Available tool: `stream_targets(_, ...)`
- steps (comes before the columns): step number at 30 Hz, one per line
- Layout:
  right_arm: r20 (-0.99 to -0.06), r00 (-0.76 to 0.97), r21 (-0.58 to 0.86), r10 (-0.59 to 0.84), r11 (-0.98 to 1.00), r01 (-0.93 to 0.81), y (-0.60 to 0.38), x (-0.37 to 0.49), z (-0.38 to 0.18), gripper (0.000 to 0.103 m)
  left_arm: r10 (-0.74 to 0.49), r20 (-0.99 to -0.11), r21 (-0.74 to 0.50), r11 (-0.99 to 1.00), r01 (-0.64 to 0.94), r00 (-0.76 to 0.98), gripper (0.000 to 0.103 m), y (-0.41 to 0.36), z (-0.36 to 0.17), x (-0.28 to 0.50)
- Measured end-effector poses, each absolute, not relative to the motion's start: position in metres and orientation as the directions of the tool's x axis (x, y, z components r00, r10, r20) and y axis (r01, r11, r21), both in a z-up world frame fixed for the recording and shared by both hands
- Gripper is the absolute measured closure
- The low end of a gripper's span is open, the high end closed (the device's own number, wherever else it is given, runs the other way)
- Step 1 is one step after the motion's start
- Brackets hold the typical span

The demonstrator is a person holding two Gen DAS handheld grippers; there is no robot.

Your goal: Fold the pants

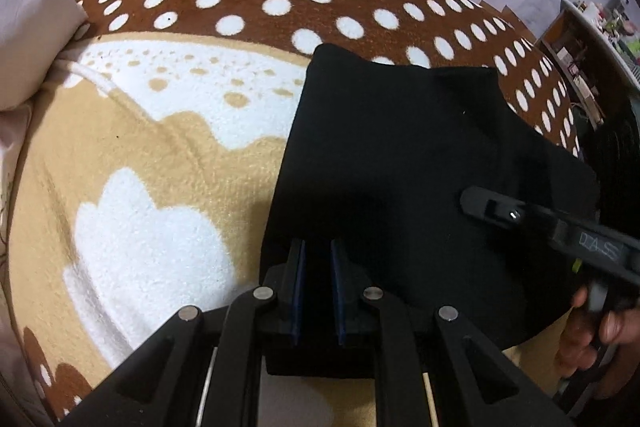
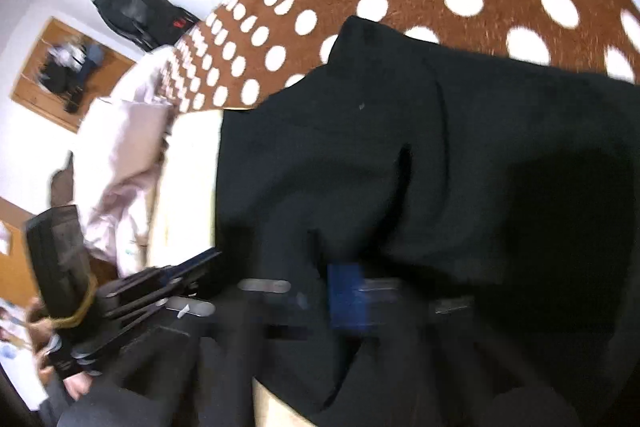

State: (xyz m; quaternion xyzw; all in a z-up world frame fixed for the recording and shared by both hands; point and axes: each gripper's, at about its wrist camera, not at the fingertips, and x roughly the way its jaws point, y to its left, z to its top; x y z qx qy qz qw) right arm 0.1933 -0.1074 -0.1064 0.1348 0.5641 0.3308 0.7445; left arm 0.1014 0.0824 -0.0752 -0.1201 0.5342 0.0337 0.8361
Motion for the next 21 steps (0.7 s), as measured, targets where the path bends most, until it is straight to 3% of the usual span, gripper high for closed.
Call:
stream_targets(6,-0.723,0.192,0.565,0.664,0.727,-0.390,-0.120,0.189,-0.077,0.100,-0.101,-0.882,-0.204,0.962,-0.180,0.460,0.089,0.085,-0.065,0.096)
stream_targets(12,-0.803,0.149,0.516,0.577,0.798,-0.310,-0.141,0.200,-0.105,0.093,-0.107,-0.884,-0.200,0.966,-0.161,0.456,0.089,0.083,-0.065,0.098)
stream_targets(16,-0.800,0.243,0.467,0.548,0.824,-0.322,-0.149,0.182,-0.086,0.089,-0.119,-0.857,-0.230,0.959,-0.164,0.501,0.089,0.087,-0.055,0.093)
stream_targets(19,-0.745,0.246,0.538,0.620,0.776,-0.328,-0.155,0.160,-0.077,0.089,-0.172,-0.836,-0.279,0.951,-0.133,0.521,0.089,0.085,-0.049,0.089)
stream_targets(21,-0.756,0.227,0.521,0.614,0.774,-0.360,-0.150,0.148,-0.081,0.089,-0.179,-0.849,-0.263,0.959,-0.104,0.497,0.089,0.077,-0.053,0.089)
